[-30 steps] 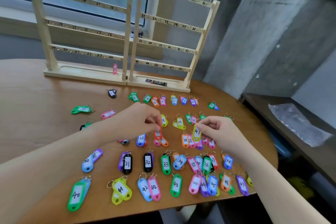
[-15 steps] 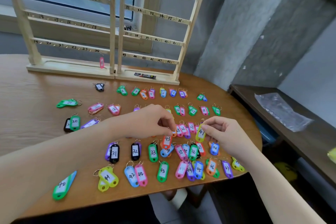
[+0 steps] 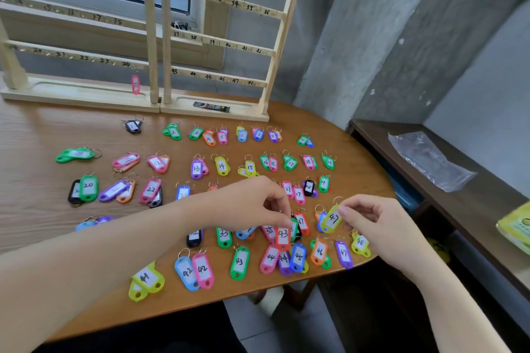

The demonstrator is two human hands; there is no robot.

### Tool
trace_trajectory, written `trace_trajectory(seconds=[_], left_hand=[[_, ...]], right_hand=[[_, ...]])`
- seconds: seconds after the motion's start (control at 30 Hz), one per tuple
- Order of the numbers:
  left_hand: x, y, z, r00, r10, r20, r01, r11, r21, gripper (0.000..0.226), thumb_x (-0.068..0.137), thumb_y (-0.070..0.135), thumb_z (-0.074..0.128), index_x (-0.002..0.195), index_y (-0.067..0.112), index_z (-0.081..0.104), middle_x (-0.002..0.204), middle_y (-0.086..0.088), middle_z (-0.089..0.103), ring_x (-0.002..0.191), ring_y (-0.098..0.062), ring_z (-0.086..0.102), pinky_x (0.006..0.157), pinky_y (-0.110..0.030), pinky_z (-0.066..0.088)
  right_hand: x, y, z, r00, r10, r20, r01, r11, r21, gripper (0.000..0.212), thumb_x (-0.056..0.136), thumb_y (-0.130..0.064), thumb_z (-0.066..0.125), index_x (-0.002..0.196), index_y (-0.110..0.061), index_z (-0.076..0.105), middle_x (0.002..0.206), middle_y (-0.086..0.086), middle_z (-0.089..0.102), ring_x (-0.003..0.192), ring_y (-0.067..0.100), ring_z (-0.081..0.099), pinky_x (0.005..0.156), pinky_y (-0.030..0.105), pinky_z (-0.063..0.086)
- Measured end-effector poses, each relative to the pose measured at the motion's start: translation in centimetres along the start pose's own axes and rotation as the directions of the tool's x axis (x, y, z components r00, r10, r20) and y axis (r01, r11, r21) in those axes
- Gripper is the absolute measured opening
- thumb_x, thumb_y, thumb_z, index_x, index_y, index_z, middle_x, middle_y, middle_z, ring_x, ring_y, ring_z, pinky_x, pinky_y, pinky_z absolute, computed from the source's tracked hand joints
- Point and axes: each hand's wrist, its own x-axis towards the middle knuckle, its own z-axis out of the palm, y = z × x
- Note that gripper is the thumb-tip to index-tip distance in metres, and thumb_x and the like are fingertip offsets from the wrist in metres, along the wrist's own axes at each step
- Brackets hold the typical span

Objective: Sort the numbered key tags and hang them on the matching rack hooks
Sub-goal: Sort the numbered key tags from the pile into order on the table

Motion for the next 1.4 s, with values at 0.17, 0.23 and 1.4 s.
trace_trajectory(seconds=[0.17,0.23,1.4], left_hand=[[1.2,0.9,1.0,0.995,-0.006,0.099,0.0,0.998,0.062,0.013,0.093,0.035,0.071,0.094,0.022,0.072,0.076,0.015,0.064,0.066,0.009,0.056,0.06,-0.01,0.04],[1.3,1.0,1.2,0.992,-0.017,0.127,0.004,0.995,0.1,0.013,0.093,0.037,0.07,0.096,0.025,0.071,0.07,0.019,0.059,0.062,0.011,0.052,0.055,-0.008,0.037],[-2.9,-2.7,-0.7,0.981,-0.078,0.179,0.024,0.958,0.286,0.021,0.096,0.046,0.06,0.102,0.027,0.067,0.098,0.018,0.054,0.102,0.005,0.04,0.085,-0.008,0.028]], right_hand=[[-0.9,0.9,-0.3,0.999,0.047,0.006,-0.047,0.999,0.019,0.013,0.096,-0.029,0.065,0.089,-0.026,0.076,0.077,-0.009,0.075,0.076,0.005,0.071,0.068,0.012,0.052],[-1.3,1.0,0.1,0.998,0.057,0.024,-0.058,0.997,0.049,0.015,0.097,-0.027,0.064,0.088,-0.024,0.076,0.075,-0.009,0.074,0.073,0.003,0.07,0.066,0.01,0.05],[-1.7,-1.6,4.9,0.986,0.033,0.164,-0.044,0.997,0.062,0.027,0.099,-0.027,0.062,0.075,-0.018,0.072,0.067,0.008,0.067,0.068,0.021,0.065,0.07,0.031,0.054]])
